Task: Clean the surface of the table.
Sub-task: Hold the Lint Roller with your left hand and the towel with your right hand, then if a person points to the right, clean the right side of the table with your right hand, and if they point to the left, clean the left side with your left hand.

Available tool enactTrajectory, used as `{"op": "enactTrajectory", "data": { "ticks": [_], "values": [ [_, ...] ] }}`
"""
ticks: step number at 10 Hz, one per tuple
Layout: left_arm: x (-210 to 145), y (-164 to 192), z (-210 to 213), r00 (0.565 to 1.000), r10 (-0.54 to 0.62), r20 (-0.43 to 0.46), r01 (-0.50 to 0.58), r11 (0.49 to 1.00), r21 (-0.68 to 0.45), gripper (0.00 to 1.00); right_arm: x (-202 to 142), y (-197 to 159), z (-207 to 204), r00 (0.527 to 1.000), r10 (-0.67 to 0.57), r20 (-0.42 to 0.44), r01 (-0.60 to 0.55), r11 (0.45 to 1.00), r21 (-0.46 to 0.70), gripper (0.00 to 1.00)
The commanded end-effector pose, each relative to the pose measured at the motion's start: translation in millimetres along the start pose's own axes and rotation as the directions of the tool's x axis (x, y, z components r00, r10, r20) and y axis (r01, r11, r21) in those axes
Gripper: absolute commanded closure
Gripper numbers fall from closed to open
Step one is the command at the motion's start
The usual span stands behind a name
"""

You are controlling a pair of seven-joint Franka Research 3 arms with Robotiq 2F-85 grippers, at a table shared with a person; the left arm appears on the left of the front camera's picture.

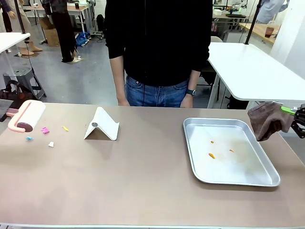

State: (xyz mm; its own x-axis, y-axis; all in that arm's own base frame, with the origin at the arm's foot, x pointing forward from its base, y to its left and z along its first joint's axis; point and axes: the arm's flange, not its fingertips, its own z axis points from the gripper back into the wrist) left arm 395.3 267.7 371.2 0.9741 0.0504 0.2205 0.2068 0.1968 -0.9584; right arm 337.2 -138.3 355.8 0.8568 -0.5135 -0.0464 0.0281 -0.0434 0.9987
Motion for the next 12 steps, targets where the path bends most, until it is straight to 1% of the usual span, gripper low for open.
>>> {"op": "enactTrajectory", "data": {
  "ticks": [1, 12],
  "values": [
    [0.8, -6.3, 0.1, 1.0, 0.012, -0.003, -0.012, 1.0, 0.001, 1.0, -2.0, 4.2, 2.6, 1.0, 0.01, -0.009, -0.01, 1.0, 0.011, 1.0],
    [0.8, -6.3, 0.1, 1.0, 0.012, -0.003, -0.012, 1.0, 0.001, 1.0, -2.0, 4.2, 2.6, 1.0, 0.01, -0.009, -0.01, 1.0, 0.011, 1.0]
  ]
}}
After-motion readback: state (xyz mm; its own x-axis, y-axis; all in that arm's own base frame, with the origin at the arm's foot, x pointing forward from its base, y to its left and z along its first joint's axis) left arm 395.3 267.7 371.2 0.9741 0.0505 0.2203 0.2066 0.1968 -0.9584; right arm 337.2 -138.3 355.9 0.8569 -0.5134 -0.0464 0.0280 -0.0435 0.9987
